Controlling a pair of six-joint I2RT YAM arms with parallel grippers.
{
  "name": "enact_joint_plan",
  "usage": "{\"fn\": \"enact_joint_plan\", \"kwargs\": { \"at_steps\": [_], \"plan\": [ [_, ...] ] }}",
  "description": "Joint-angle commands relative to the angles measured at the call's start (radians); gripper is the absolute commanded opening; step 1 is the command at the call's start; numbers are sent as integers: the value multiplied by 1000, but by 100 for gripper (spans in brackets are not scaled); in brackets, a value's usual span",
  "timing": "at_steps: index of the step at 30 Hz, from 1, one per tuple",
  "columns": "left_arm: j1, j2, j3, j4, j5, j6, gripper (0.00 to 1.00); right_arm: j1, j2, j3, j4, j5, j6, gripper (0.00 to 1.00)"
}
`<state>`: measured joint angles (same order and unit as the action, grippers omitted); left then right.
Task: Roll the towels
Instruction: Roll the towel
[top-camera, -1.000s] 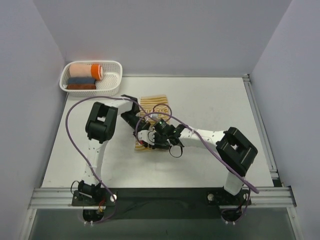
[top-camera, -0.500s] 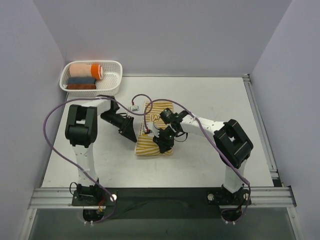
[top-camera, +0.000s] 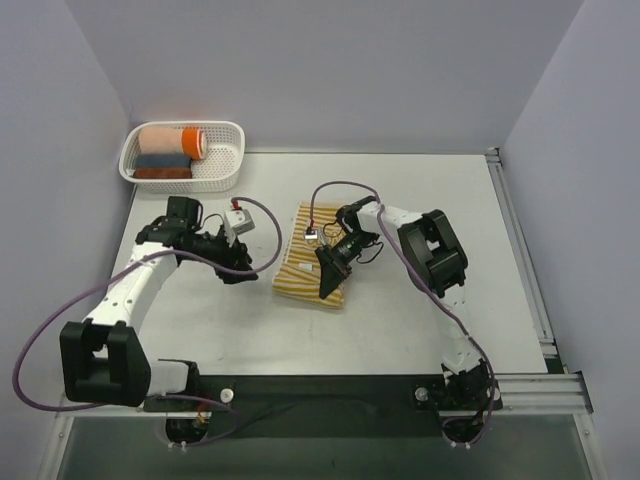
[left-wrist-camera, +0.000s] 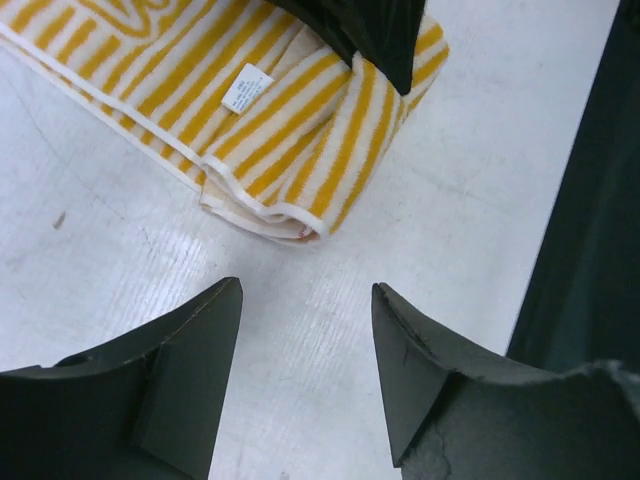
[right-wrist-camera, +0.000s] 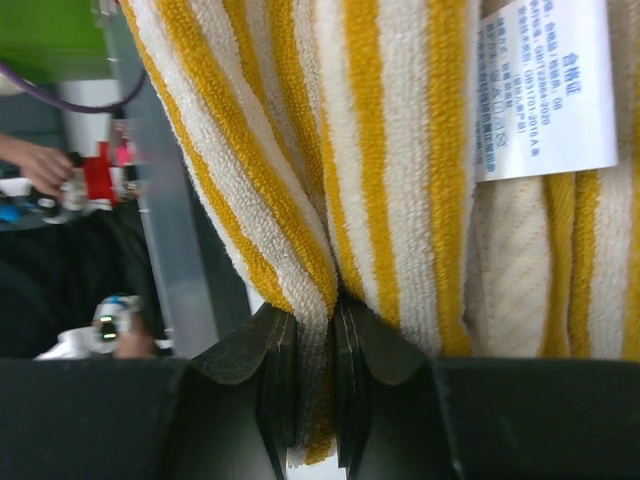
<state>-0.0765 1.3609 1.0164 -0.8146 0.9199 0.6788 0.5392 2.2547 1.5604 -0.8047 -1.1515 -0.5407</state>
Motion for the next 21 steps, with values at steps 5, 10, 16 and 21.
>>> {"fn": "enact_joint_plan", "kwargs": {
  "at_steps": [5, 10, 16, 21],
  "plan": [
    [-366, -275, -203, 304, -364, 200, 68, -12, 196, 165, -335, -86, -27, 0],
    [-549, -303, -283, 437, -533, 362, 73, -24, 250, 202, -418, -103, -61, 0],
    [-638, -183, -295, 554, -585, 461, 74, -44, 293, 222, -445, -99, -59, 0],
    [-661, -59, -297, 632, -579, 499, 74, -57, 319, 239, -445, -100, -22, 0]
  ]
}}
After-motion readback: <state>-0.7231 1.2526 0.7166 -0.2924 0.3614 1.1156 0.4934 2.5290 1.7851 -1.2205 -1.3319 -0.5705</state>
